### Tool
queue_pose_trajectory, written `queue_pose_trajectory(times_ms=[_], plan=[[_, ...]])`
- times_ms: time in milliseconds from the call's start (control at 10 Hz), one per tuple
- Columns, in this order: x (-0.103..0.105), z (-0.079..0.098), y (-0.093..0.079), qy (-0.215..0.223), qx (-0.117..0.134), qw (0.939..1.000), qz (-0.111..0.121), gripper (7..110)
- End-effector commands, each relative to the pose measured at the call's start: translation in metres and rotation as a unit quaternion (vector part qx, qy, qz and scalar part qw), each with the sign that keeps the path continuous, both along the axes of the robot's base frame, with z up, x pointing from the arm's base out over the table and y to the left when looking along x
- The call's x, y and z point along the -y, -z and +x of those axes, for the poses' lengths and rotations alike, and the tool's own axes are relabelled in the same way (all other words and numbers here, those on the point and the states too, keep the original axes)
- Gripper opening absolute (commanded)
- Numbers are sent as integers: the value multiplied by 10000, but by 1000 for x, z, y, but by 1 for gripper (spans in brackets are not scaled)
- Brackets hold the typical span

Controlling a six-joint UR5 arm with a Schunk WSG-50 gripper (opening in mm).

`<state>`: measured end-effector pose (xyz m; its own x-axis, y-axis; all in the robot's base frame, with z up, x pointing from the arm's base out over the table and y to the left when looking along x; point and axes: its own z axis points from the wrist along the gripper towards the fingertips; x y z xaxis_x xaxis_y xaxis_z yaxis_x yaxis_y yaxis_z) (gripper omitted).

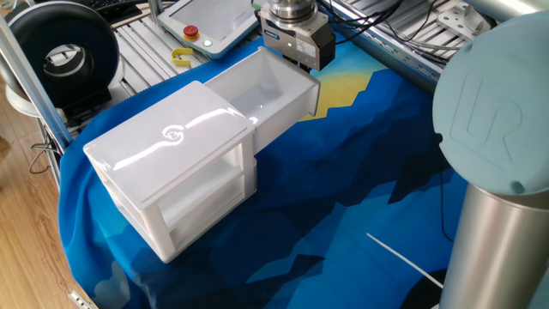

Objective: Grasp the handle and open the drawer

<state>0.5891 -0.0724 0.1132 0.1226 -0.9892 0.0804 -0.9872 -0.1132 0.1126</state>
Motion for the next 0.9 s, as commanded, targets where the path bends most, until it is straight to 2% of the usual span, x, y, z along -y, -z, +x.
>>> queue_pose_trajectory(times_ms=[0, 200, 400, 500, 600, 800], plan=[[-5, 0, -1, 100, -5, 9999, 92, 7], [-6, 10, 0, 99, 202, 9997, 108, 7], [-12, 14, 1, 20, 265, 9994, 221, 7], [-14, 16, 1, 27, 288, 9992, 267, 44], [-18, 19, 1, 18, 349, 9988, 336, 44], [-17, 19, 2, -27, 331, 9989, 331, 44]])
